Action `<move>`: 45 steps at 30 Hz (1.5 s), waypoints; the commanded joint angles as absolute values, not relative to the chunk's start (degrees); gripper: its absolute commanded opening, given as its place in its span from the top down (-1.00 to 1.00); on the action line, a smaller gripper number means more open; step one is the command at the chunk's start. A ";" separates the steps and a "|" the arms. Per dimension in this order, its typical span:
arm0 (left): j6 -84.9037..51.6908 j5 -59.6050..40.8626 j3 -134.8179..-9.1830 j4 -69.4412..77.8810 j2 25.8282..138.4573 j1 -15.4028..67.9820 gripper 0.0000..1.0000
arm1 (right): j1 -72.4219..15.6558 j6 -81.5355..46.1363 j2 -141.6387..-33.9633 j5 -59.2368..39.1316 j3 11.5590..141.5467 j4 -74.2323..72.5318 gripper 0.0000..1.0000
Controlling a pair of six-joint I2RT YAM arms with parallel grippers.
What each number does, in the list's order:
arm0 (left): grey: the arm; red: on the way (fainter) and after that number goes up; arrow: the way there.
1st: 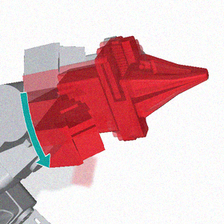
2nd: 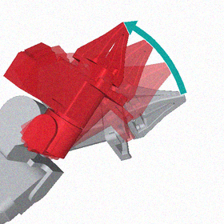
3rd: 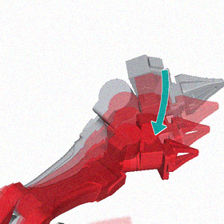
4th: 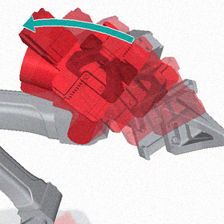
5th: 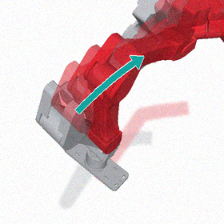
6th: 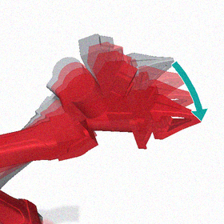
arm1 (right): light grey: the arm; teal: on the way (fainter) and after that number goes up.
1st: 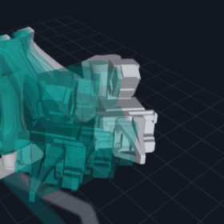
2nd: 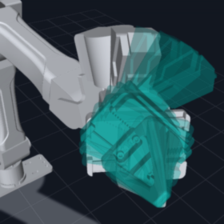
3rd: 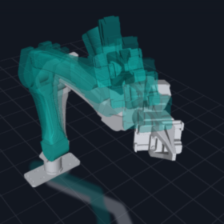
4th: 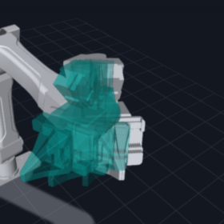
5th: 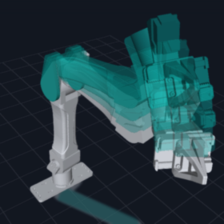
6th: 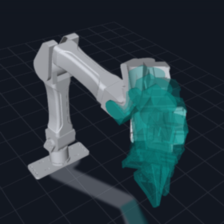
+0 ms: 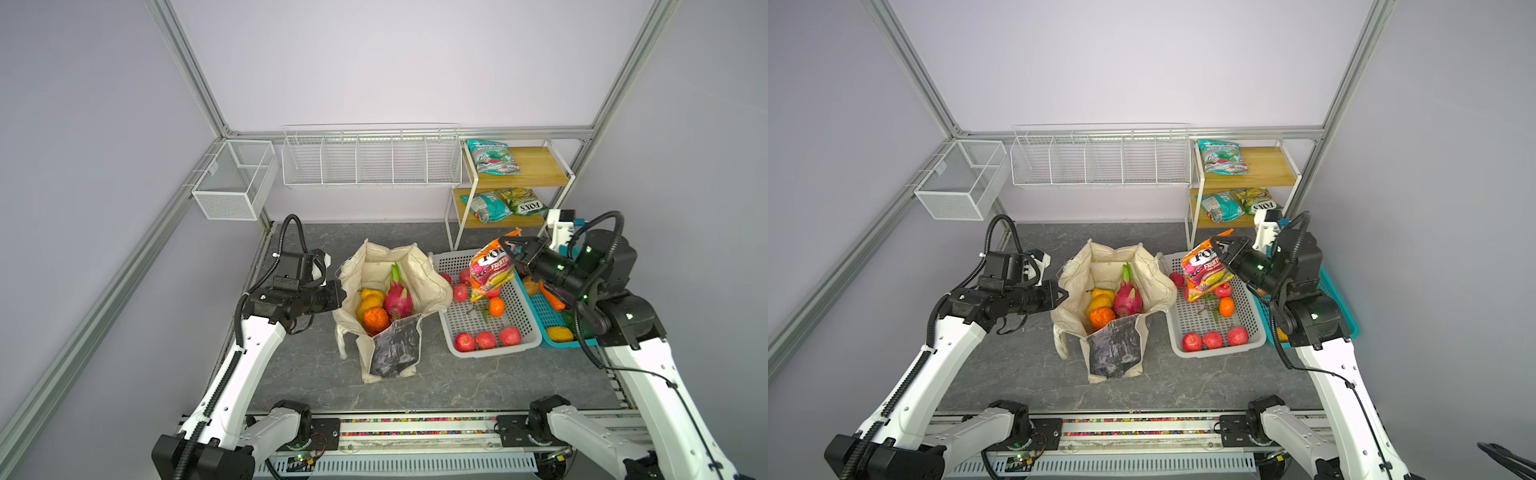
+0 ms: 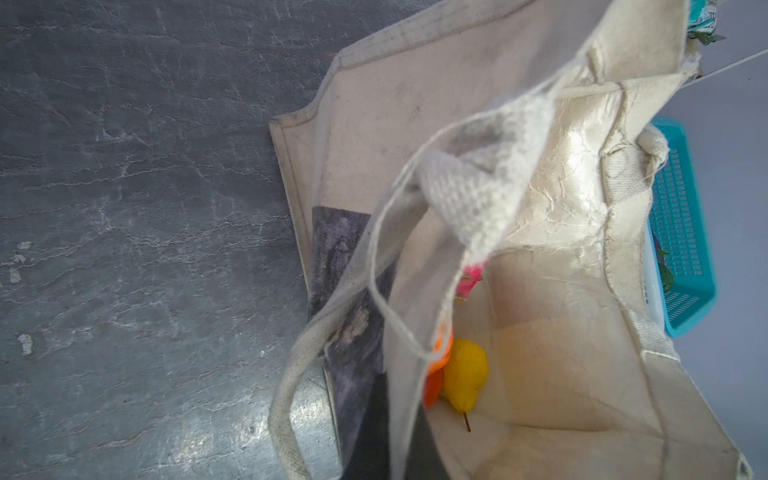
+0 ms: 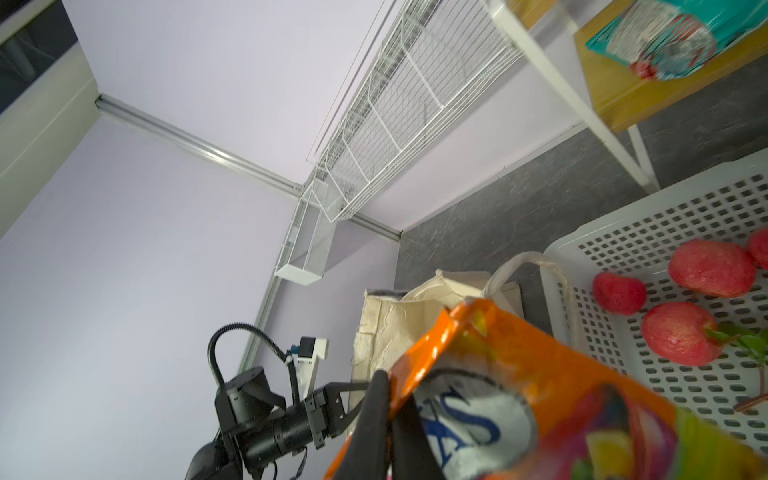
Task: Place the food into the grocery bag and tie it
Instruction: 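Pull the FOX'S bag off the shelf and carry it over the tote, then lower the FOX'S bag into the tote and open the right gripper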
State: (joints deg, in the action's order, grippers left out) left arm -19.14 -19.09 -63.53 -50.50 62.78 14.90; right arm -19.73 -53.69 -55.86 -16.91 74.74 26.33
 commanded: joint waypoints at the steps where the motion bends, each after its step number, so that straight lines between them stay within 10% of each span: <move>1: -18.02 -19.19 -65.12 -53.09 62.77 14.59 1.00 | -27.03 -50.54 -57.50 -12.94 75.02 22.90 0.85; 18: -18.30 -19.60 -66.36 -55.29 61.35 14.59 1.00 | -51.13 -44.17 -81.20 -8.73 90.48 21.00 0.85; 45: -19.69 -21.15 -65.31 -54.86 58.44 14.61 1.00 | -53.00 -41.94 -104.03 -10.36 93.23 20.81 0.74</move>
